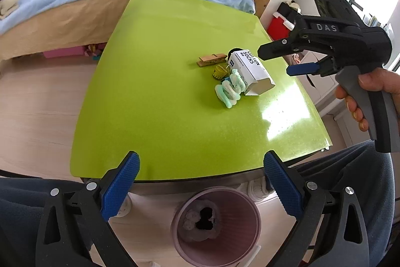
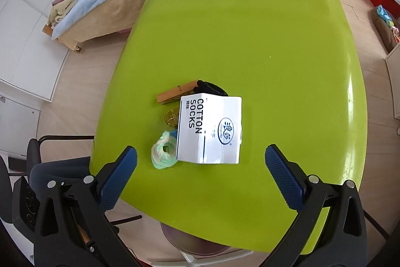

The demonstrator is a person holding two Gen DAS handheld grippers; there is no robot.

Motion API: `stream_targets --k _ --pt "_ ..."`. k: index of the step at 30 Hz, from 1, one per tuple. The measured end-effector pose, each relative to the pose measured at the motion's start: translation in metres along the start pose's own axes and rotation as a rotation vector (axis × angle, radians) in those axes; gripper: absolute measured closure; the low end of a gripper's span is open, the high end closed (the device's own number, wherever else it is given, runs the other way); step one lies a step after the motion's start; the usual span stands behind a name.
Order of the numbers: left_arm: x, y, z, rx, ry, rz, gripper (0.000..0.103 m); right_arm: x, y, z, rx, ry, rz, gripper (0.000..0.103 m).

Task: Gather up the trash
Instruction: 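Grasp the white COTTON SOCKS box with the right tool, then lift the sock box with the right tool while the left tool grasps the mint-green sock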

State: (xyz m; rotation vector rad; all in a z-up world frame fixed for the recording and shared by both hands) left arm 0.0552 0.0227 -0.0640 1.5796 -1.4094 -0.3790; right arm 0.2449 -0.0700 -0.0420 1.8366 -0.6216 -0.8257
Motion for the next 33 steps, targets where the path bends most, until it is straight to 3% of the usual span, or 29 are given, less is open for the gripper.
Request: stream_targets --k 6,11,17,24,33 --pt "-0.003 -0.001 0.0 -0.001 0.018 0.005 0.008 0.001 -0.023 -0.007 -0.053 0.021 0.023 0.004" --pt "-0.003 -0.002 -0.001 -0.003 0.026 0.011 0.008 0.004 -0.036 -0.006 -0.087 0.027 0.013 0.033" --pt "-0.003 -0.002 -0.001 -0.004 0.024 0.012 0.008 0.008 -0.032 -0.006 -0.066 0.018 0.013 0.052" --pt "0.002 -0.001 -0.005 -0.003 0.005 0.006 0.008 0.009 -0.012 -0.001 -0.019 0.013 0.012 0.053" --pt "0.021 -0.006 -0.037 -0.026 -0.072 0.001 0.008 0.009 0.021 0.015 0.052 0.019 0.017 0.053"
Point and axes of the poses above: each gripper's, at about its wrist camera, not at the fingertips, and y roughly against the way its jaws point, x to its right, z to its underside, the point moved 4 cm from there along -y, roughly the way its jaws point, and after that the axes turned 6 degrees about y, right-handed, at the moved point
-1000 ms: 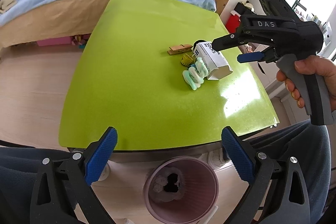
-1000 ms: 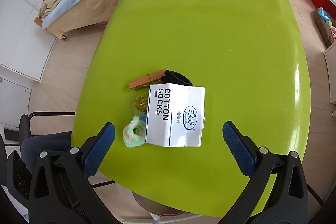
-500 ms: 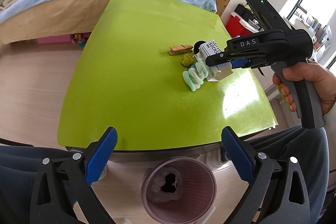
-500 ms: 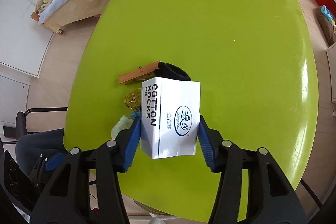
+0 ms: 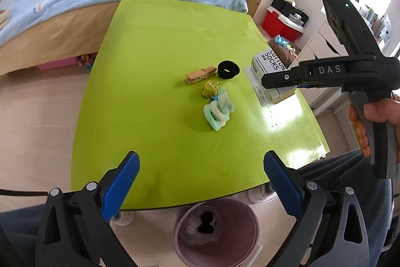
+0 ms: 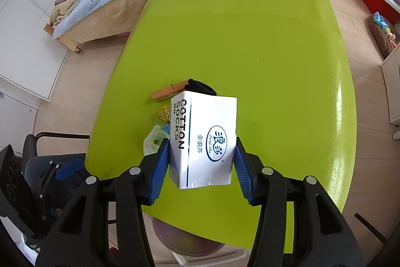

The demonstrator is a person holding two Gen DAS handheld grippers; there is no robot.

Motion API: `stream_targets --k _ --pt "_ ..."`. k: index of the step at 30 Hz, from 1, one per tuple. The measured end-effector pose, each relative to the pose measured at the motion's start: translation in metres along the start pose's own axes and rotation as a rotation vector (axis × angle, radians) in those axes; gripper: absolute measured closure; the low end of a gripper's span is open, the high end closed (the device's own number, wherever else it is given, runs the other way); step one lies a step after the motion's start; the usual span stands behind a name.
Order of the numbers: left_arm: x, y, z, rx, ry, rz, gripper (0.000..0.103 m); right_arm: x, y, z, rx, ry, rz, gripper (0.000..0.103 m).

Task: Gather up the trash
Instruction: 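Lift the sock box with the right tool while the left tool grasps the mint-green sock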

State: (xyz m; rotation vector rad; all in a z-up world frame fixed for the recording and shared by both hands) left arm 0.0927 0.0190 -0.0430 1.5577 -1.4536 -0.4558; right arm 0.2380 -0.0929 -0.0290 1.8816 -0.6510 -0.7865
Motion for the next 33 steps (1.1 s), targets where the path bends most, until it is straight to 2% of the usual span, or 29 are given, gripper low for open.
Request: stream_targets --k 4,14,20,25,26,27,31,33 --pt "0.006 -0.011 -0.02 -0.046 -0.024 0.019 0.008 0.009 0.012 0.008 0.014 -0.015 0.001 0.053" --pt "0.02 -0.052 -0.049 -0.185 -0.085 -0.069 0.008 0.027 0.026 0.017 0.033 -0.05 -0.001 0.053" --pt "0.031 -0.074 -0.056 -0.224 -0.111 -0.084 0.008 0.033 0.028 0.023 0.034 -0.059 -0.006 0.053" --pt "0.034 -0.085 -0.057 -0.221 -0.124 -0.101 0.008 0.037 0.027 0.025 0.032 -0.068 -0.011 0.053" --pt "0.033 -0.086 -0.058 -0.221 -0.128 -0.103 0.01 0.038 0.027 0.026 0.032 -0.068 -0.012 0.053" --pt "0.034 -0.087 -0.058 -0.222 -0.13 -0.101 0.018 0.038 0.026 0.027 0.031 -0.068 -0.013 0.053" --pt "0.035 -0.095 -0.055 -0.241 -0.129 -0.1 0.035 0.038 0.023 0.027 0.029 -0.07 -0.013 0.053" --pt "0.034 -0.098 -0.053 -0.251 -0.133 -0.104 0.058 0.038 0.021 0.028 0.027 -0.07 -0.013 0.053"
Point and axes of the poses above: each gripper's, at about its wrist camera, not at the fingertips, and y roughly against the way its jaws point, x to its right, z to its underside, the point moved 4 cm from there along -y, roughly the way its jaws point, and after that the axes turned 6 degrees about y, right-handed, at the moved point
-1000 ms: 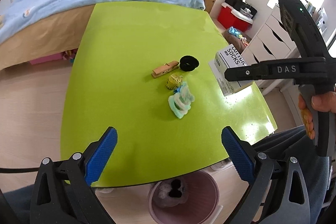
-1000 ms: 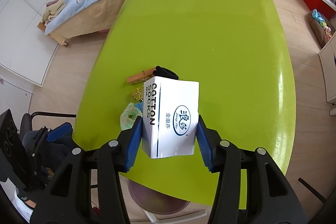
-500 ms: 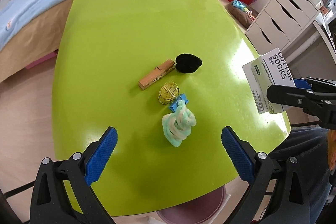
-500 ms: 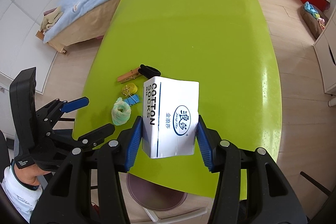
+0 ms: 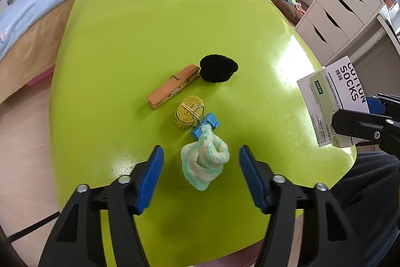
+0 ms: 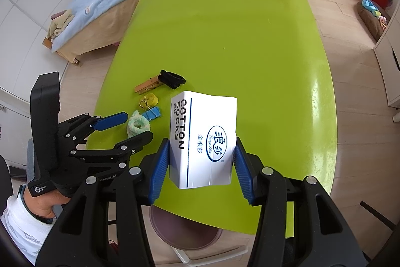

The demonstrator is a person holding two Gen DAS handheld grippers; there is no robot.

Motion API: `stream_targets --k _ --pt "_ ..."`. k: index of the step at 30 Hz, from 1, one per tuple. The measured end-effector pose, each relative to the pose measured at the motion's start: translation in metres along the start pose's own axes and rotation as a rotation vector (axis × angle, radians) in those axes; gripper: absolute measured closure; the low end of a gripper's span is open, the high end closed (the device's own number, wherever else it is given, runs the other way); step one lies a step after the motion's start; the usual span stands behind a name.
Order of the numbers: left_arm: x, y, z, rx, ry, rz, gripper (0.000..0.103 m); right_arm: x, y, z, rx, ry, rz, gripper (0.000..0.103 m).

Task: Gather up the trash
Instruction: 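Lift the sock box with the right tool while the left tool grasps the mint-green sock, then carry the sock box and mint-green sock to the wastebasket and release both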

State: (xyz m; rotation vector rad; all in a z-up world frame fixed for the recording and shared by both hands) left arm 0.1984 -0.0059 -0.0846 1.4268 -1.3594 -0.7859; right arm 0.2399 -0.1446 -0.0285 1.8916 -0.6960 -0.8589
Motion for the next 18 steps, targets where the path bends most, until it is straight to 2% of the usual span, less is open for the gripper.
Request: stream_targets --k 1,2,3,9,18 --pt "-0.001 -0.002 0.0 -0.006 0.001 0.001 0.063 0.0 -0.001 0.0 -0.001 0.001 0.001 0.053" --pt "-0.001 -0.002 0.001 -0.009 0.002 0.003 0.073 0.0 -0.002 0.001 -0.002 0.001 0.001 0.053" --pt "-0.002 -0.003 0.002 -0.007 0.0 -0.002 0.075 0.0 -0.003 0.001 -0.002 0.001 0.002 0.053" --pt "-0.002 0.007 0.004 0.015 -0.02 0.004 0.077 -0.002 -0.004 0.002 0.002 0.012 0.011 0.053" --pt "-0.001 0.049 0.02 0.08 -0.068 0.015 0.077 -0.016 0.008 0.011 0.037 0.06 0.032 0.053"
Point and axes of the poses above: each gripper's, at about its wrist camera, not at the fingertips, and y roughly against the way its jaws point, x to its right, z to its underside, the point moved 4 cm from there along -y, roughly the way its jaws point, and after that the axes turned 6 degrees about y, right-handed, at the moved point
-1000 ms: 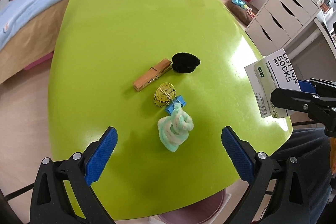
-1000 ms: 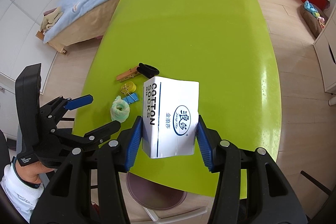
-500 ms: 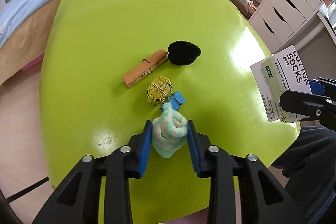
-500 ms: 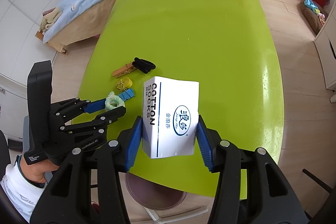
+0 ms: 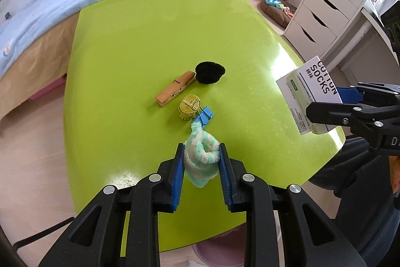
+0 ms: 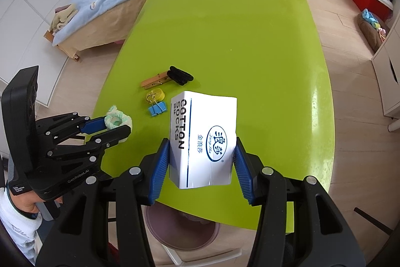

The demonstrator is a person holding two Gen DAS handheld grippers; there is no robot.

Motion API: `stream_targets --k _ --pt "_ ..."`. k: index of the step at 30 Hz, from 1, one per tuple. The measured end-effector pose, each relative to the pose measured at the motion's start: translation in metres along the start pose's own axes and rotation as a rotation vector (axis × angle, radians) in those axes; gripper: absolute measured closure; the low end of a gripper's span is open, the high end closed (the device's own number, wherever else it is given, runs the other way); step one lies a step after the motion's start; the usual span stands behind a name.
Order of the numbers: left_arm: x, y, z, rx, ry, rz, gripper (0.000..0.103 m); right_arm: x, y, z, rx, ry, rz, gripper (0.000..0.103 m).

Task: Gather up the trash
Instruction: 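Carry the sock box and mint-green sock to the wastebasket and release both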

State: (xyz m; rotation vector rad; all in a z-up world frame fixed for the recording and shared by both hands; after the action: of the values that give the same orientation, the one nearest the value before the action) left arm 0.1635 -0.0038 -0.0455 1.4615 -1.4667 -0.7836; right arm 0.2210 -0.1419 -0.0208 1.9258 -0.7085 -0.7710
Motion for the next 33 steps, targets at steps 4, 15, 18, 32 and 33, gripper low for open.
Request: stream_targets --k 4,15,18,32,33 --pt "0.004 0.024 0.01 0.037 -0.025 0.009 0.077 -0.011 0.011 0.009 0.023 0.036 0.007 0.053" --pt "0.017 0.077 0.051 0.125 -0.07 0.051 0.077 -0.048 0.04 0.053 0.067 0.124 0.004 0.053" --pt "0.02 0.083 0.064 0.129 -0.072 0.06 0.077 -0.057 0.048 0.068 0.078 0.139 -0.004 0.053" --pt "0.018 0.093 0.131 0.115 -0.035 0.096 0.077 -0.081 0.06 0.132 0.059 0.155 -0.074 0.053" --pt "0.018 0.093 0.135 0.112 -0.031 0.101 0.077 -0.083 0.058 0.136 0.051 0.161 -0.083 0.053"
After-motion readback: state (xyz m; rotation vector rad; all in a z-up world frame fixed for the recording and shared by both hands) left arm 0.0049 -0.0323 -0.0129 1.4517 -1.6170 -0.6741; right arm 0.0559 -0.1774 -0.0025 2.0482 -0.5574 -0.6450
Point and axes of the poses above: each gripper's, at about its wrist camera, not at the fingertips, and y roughly against the way its jaws point, x to its right, z to its underside, the point moved 4 cm from there along -y, roughly the way its jaws point, and after that the axes turned 6 degrees about y, right-handed, at the moved point
